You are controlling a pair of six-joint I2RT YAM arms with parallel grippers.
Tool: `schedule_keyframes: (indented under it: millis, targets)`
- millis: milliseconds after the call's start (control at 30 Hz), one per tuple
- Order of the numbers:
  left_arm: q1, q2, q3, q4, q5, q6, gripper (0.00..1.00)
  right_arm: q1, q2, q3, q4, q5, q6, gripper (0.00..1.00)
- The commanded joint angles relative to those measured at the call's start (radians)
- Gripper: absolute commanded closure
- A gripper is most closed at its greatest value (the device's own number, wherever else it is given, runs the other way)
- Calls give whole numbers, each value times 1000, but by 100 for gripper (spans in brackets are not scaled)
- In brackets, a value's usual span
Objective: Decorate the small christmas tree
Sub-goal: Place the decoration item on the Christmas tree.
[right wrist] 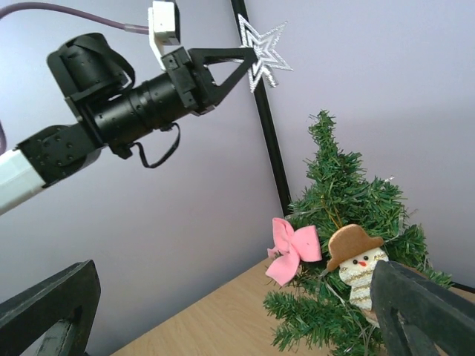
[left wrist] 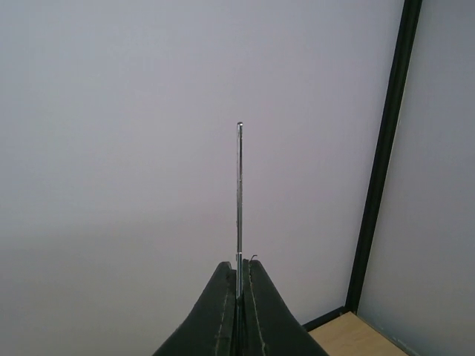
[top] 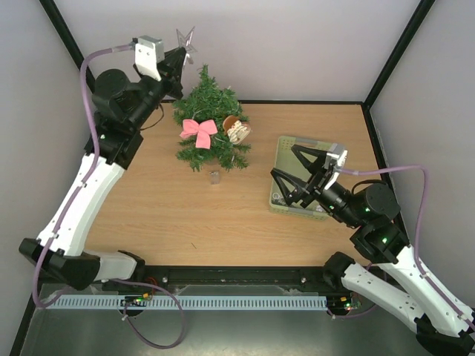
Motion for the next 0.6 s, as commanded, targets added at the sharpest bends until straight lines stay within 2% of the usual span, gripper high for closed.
schedule_keyframes:
  millis: [0,200,567]
  targets:
    - [13,45,20,146,35,-42,98,4,-14,-7,-17,27,-10,2]
    - [15,114,67,121,62,-39,98,5,-12,7,-59,48,-42,2]
    - [16,204,186,-32,57,-11,98,6,-11,3,-79,79,-62,2]
